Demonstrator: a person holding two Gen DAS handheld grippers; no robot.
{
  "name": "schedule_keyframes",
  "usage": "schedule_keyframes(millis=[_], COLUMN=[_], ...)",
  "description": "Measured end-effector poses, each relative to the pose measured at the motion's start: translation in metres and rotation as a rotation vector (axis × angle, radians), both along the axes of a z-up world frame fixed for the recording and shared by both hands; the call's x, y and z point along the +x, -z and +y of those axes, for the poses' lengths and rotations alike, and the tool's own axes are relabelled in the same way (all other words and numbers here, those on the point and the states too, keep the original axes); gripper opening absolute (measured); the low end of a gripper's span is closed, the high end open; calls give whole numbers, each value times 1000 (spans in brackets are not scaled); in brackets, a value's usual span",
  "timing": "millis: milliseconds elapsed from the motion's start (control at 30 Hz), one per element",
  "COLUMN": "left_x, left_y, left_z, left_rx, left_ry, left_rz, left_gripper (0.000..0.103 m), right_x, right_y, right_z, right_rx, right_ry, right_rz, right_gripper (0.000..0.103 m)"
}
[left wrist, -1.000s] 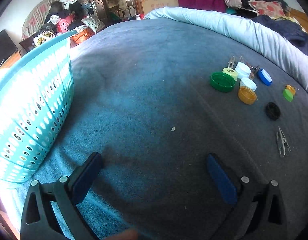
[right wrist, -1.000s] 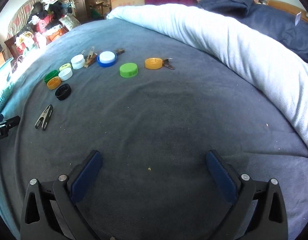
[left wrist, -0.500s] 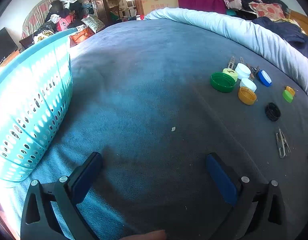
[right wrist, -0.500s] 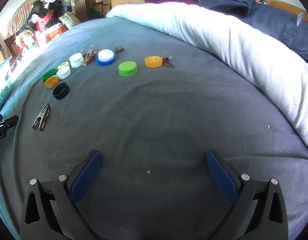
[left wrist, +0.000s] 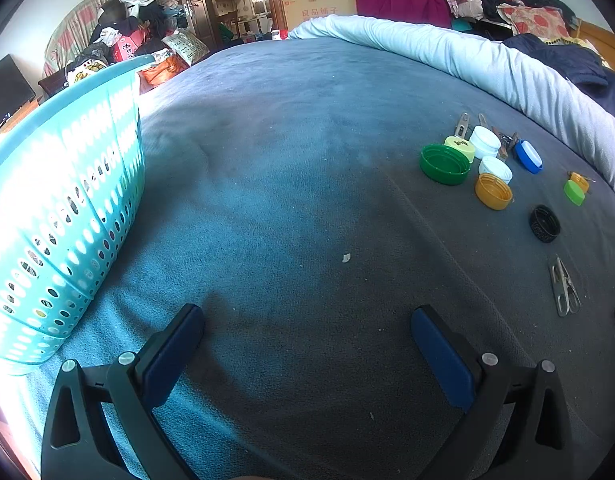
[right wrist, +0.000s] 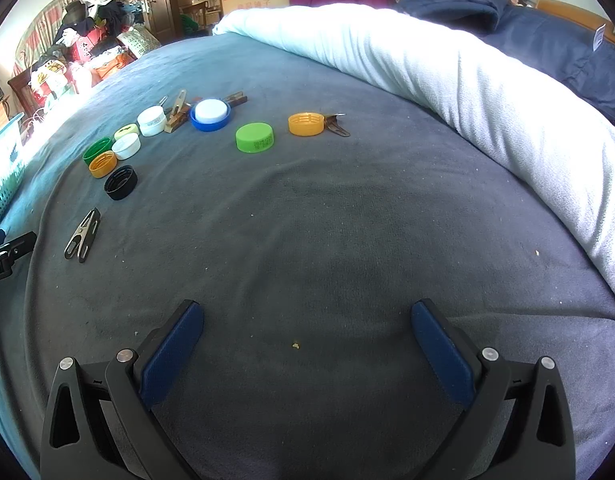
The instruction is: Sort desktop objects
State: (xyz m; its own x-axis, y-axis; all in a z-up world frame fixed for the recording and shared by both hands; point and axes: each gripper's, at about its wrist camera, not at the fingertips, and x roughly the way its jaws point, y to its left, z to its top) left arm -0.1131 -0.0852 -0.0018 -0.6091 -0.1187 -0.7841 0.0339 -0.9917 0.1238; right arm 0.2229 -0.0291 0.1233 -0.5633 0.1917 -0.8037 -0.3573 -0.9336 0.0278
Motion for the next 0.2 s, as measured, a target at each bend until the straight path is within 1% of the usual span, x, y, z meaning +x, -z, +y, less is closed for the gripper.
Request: schedule_keyframes(millis=[200], left_x=[-1], left_y=[2], left_z=[1], left_rx=[2], left_ry=[0], left_rz=[1], left_gripper=[103], right_x=[0], right_y=[0], right_z=[0], right_rx=[0], right_ry=[0], right_rz=[0], right_gripper=[103])
